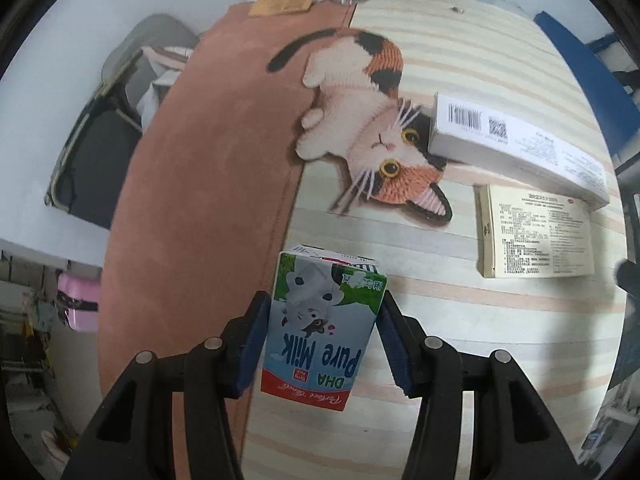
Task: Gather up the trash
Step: 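Grasp the Pure Milk carton with the left tool, then carry the milk carton with the left tool while the right tool grasps the printed leaflet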
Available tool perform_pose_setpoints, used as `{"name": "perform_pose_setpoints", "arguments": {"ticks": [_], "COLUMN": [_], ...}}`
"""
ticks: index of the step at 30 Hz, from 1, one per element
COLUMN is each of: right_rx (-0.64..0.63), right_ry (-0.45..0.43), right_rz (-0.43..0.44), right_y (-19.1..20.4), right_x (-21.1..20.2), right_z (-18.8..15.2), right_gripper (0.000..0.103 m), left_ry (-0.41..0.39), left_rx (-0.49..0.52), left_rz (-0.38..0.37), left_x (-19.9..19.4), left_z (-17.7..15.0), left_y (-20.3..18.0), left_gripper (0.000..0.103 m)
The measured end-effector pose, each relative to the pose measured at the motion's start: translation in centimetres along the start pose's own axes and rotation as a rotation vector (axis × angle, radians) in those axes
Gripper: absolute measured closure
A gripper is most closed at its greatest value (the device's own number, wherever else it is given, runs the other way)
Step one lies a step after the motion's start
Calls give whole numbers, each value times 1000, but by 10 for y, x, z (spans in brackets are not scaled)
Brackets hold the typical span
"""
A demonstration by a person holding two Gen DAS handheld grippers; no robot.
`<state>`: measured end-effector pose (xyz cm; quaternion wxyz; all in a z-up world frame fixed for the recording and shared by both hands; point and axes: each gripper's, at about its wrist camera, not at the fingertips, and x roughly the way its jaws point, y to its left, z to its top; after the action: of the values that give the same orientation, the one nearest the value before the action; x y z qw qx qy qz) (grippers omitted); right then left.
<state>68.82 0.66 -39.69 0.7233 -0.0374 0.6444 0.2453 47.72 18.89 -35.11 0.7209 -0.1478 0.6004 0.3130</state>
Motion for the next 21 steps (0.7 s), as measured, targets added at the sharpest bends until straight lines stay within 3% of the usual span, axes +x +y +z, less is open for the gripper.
{"name": "perform_pose_setpoints", "arguments": {"ticks": [1, 3, 6, 8, 10, 11, 12, 14, 16, 18, 21], "right_rx": [-107, -132, -22, 13, -49, -93, -160, -341, -468, -559, -770], "right_ry": [-1, 19, 101, 190, 302, 290, 244, 97, 50, 123, 208], "right_rz": [-61, -90, 28, 147, 318, 316, 265, 64, -85, -90, -111], "right_y": [16, 23, 17, 20, 46, 54, 62, 81, 94, 109, 141], "right_x": [8, 22, 50, 60, 59, 51, 38, 14, 15, 24, 41], "right_z": [9, 21, 34, 24, 5, 1, 0, 12, 33, 45, 36], "right_gripper": [11, 11, 12, 19, 22, 22, 22, 18, 15, 15, 15], "left_ry": [4, 6, 26, 39, 43, 41, 41, 35, 31, 27, 28], "left_rx": [-9, -22, -62, -95, -109, -113, -118, -144, -198, -246, -268], "left_rz": [9, 26, 32, 21, 20, 26, 29, 43, 59, 73, 74], "left_x": [5, 10, 18, 20, 20, 19, 20, 21, 22, 23, 26], "left_z": [4, 5, 3, 1, -1, -3, -3, -4, -1, 5, 11], "left_y": [1, 2, 7, 13, 18, 22, 24, 31, 38, 39, 34], "left_gripper": [53, 53, 53, 53, 53, 53, 53, 53, 53, 53, 53]}}
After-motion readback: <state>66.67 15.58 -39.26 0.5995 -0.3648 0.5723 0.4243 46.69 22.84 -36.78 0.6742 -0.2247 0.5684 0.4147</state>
